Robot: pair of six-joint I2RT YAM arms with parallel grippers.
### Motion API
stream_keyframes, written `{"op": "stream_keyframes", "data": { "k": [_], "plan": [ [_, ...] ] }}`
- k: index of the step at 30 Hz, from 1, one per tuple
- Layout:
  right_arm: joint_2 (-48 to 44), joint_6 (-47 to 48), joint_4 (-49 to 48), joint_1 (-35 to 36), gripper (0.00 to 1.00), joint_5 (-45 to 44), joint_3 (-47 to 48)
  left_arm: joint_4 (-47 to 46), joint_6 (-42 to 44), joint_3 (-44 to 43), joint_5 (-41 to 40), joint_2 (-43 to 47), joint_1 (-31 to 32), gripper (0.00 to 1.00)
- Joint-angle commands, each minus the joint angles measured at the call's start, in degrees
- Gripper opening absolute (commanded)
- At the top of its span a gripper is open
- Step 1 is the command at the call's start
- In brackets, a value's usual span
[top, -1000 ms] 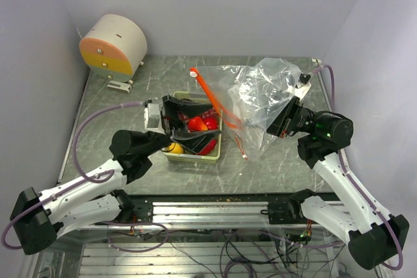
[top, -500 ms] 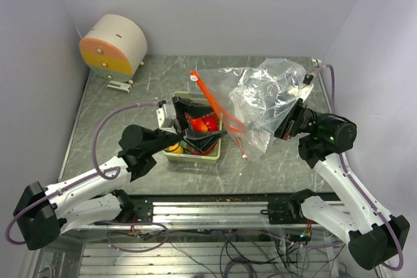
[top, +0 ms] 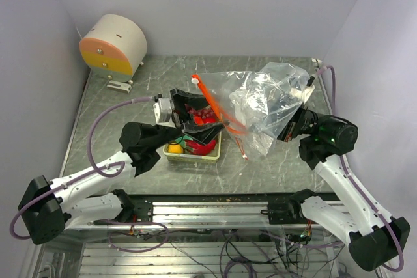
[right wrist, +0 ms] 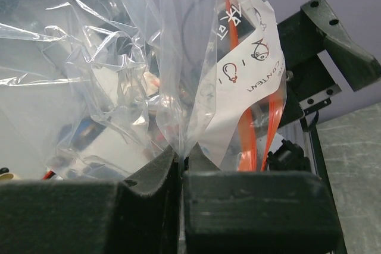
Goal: Place the food in the zip-top bag and seal the zipper
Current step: Open the zipper of the food storage bag.
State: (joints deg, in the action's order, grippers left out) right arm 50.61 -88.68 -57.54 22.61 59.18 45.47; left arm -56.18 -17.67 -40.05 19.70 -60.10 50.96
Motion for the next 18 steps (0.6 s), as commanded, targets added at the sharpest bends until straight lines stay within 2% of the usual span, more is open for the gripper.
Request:
{"op": "stream_keyframes", "data": {
  "k": [1, 13, 18],
  "plan": [
    [-0.97, 1.32, -0.12, 0.33, 0.0, 0.15, -1.22, -6.47, -1.45, -0.64, -0.2, -0.62, 0.36, 0.89],
    [-2.01, 3.04, 2.06, 0.43, 0.0, 0.1, -4.37, -16.54, -8.52, -4.79, 4.39, -7.75, 0.29, 0.89],
    [-2.23, 5.03, 4.3, 0.46, 0.0, -0.18, -5.78, -17.85, -9.93, -5.0, 5.07, -8.03, 0.34, 0.84]
  ]
}}
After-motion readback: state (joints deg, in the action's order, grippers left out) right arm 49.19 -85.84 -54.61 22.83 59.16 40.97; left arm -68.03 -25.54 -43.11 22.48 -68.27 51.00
